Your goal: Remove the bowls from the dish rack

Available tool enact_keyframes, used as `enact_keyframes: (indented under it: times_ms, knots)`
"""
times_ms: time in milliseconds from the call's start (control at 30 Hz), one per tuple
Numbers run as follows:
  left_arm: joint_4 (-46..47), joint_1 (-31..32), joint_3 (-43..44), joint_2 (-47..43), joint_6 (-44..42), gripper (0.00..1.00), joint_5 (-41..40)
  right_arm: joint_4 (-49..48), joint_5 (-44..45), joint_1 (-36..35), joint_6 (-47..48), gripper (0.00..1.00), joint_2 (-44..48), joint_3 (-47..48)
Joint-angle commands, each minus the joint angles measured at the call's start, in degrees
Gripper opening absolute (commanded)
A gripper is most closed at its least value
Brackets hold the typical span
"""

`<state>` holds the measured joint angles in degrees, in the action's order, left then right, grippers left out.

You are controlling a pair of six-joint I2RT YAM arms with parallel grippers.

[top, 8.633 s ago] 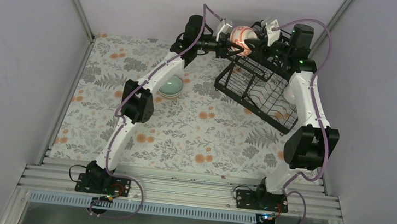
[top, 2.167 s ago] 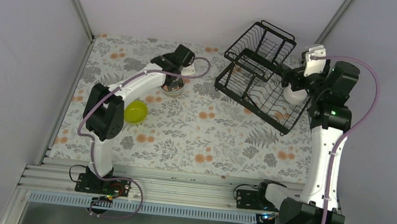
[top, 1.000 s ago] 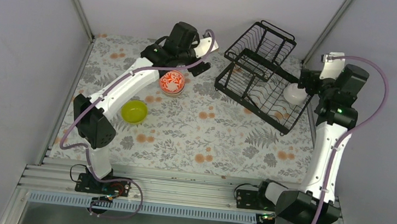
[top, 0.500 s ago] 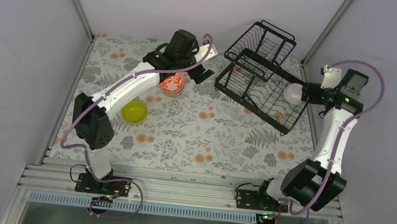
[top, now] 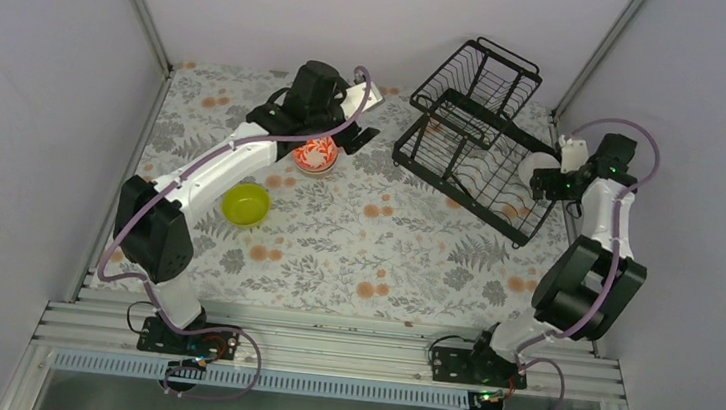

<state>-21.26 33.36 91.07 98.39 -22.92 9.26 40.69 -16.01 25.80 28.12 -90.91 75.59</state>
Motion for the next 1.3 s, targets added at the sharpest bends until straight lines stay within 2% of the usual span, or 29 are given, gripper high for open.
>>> enact_keyframes:
  times_ms: [0, 233, 567, 1267]
  knots:
    - [3.51, -0.73, -1.47, -1.78, -0.15, 1.00, 1.39, -6.18, 8.28, -3.38, 4.23, 0.98, -2.97, -1.95]
    - [5.27, -1.02, -3.42, -1.97, 0.24, 1.00, 1.82, -13.19, 22.52, -8.83, 7.11, 1.00, -4.80, -4.77]
    - [6.77, -1.06, -5.71, -2.29, 0.46, 1.00, 0.87, -23.06, 37.26, -10.87, 10.96, 1.00, -12.02, -4.93]
    - [8.82, -1.59, -8.18, -1.64, 0.59, 1.00, 1.44, -30.26, 41.40, -11.62, 22.36, 1.00, -18.33, -2.74]
